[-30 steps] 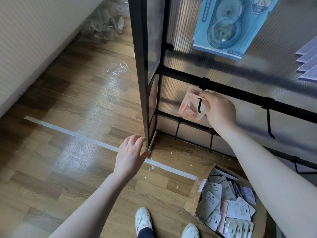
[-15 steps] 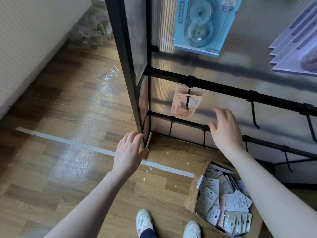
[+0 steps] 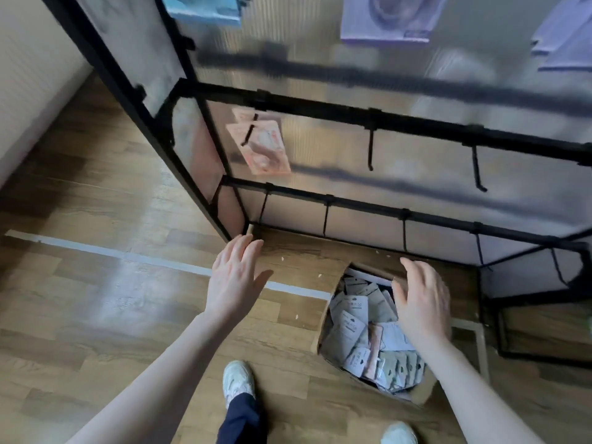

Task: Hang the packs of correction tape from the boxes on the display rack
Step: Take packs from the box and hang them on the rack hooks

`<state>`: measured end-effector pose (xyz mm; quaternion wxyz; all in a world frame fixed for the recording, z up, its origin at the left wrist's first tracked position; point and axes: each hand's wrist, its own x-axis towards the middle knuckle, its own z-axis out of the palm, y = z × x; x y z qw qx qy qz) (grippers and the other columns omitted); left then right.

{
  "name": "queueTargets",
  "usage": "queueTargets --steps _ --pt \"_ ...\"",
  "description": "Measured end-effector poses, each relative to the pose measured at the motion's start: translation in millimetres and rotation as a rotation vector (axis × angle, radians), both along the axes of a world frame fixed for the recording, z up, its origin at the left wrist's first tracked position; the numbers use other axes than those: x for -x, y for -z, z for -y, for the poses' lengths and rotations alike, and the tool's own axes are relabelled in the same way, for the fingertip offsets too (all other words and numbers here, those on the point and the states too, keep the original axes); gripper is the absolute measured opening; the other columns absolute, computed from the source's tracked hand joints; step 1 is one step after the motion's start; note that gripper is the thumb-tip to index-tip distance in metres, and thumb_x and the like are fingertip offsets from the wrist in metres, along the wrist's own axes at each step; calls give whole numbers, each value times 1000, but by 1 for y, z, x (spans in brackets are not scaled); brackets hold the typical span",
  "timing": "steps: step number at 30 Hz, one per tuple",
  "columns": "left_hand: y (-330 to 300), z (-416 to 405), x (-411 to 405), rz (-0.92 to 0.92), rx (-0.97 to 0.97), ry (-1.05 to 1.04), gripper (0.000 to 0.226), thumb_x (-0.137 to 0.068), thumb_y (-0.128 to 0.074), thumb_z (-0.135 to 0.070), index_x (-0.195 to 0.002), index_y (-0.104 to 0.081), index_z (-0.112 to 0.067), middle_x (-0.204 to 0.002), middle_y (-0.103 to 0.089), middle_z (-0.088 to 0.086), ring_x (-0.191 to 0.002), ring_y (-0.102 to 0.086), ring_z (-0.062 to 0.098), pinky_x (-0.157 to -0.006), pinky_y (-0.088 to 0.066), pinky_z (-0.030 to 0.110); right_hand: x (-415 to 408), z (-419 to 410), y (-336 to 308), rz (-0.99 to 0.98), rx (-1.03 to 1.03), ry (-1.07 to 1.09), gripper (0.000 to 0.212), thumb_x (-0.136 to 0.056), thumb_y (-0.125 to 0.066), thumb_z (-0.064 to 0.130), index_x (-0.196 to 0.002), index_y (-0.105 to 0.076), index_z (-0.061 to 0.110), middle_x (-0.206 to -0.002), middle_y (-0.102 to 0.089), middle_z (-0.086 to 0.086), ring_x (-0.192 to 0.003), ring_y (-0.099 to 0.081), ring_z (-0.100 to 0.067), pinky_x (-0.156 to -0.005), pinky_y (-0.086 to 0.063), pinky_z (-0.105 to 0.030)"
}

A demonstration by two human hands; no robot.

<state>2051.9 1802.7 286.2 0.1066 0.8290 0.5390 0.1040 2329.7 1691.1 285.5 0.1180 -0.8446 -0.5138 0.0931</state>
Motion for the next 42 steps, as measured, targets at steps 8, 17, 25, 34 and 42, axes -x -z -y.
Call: queueTargets --steps 8,17,25,34,42 --pt "54 108 -124 -41 120 18 53 -78 -72 -31 -122 -53 -7 -129 -52 15 -121 -47 34 -95 -43 46 -127 108 56 39 59 17 41 -79 -69 9 -118 -58 4 -112 -57 -20 -101 -56 -41 -83 -47 -46" --pt "124 143 -164 -135 239 75 52 -78 -71 -27 -123 -54 -5 -129 -53 18 -121 -48 37 -99 -41 45 -176 155 141 -7 246 14 41 -84 -64 11 -122 -54 4 -117 -55 -20 -107 -52 -41 -87 -44 -47" --pt "241 135 -181 -311 417 222 72 -91 -54 -37 -148 -15 -18 -155 -16 5 -142 -12 22 -113 -18 35 -166 158 247 -47 423 -121 39 -92 -51 18 -130 -48 7 -130 -49 -15 -119 -46 -32 -96 -39 -42" --pt "342 117 -186 -489 431 394 78 -92 -50 -11 -149 3 -23 -157 2 4 -144 2 19 -115 -5 30 -152 132 335 -12 523 -177 46 -94 -48 20 -138 -37 11 -137 -41 -13 -126 -38 -30 -102 -35 -40" --pt "389 96 -205 -531 390 509 82 -86 -59 -9 -148 -8 -26 -156 -12 2 -143 -6 20 -114 -14 37 -167 114 376 35 634 -331 70 -81 -44 -9 -143 -28 17 -153 -18 -11 -138 -21 -30 -110 -23 -40"
